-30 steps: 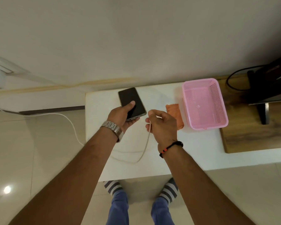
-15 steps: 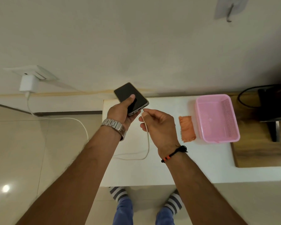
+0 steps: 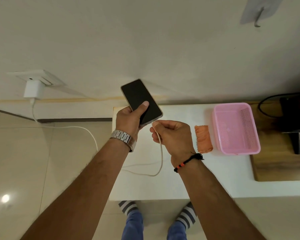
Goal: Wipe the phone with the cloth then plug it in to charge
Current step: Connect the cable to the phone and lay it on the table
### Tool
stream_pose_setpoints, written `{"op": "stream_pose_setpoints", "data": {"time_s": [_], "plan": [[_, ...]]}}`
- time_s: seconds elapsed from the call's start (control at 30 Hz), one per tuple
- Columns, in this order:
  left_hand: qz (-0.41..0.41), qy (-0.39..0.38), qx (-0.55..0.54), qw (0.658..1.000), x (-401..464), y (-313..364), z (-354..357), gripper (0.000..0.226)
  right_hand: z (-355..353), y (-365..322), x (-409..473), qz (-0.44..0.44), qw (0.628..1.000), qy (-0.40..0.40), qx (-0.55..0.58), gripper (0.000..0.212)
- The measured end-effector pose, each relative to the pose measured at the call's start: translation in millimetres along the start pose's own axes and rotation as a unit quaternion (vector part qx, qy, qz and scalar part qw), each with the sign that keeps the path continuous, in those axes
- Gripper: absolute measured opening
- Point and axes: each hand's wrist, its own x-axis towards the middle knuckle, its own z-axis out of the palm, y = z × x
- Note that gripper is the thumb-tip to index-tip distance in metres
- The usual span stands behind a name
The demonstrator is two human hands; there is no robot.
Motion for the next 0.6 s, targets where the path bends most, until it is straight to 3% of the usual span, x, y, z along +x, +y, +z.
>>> {"op": "stream_pose_setpoints", "data": {"time_s": [0.1,0.3,0.43,0.5,0.6], "plan": [[0.005,-0.012,0.011,1.0,0,-1,-2,0.038,1,-2,0,0.024,1.0,-0.005,0.018,0.002],[0.001,-0.02,0.003,1.0,-3,-7,-3,0.036,6,0,-2,0.04,0.998,0.01,0.04,0.011],[-0.008,-0.033,0.001,0.999,-4,-5,-11,0.032,6,6,-7,0.054,0.997,-0.035,0.044,0.015],[-0.016,-0.074,-0.02,0.997,-6,-5,-16,0.04,4,8,-11,0.064,0.993,-0.071,0.07,0.016],[-0.073,-0.189,-0.132,0.97,-7,-3,-19,0.049,2,10,-14,0.055,0.992,-0.088,0.065,0.017]]}}
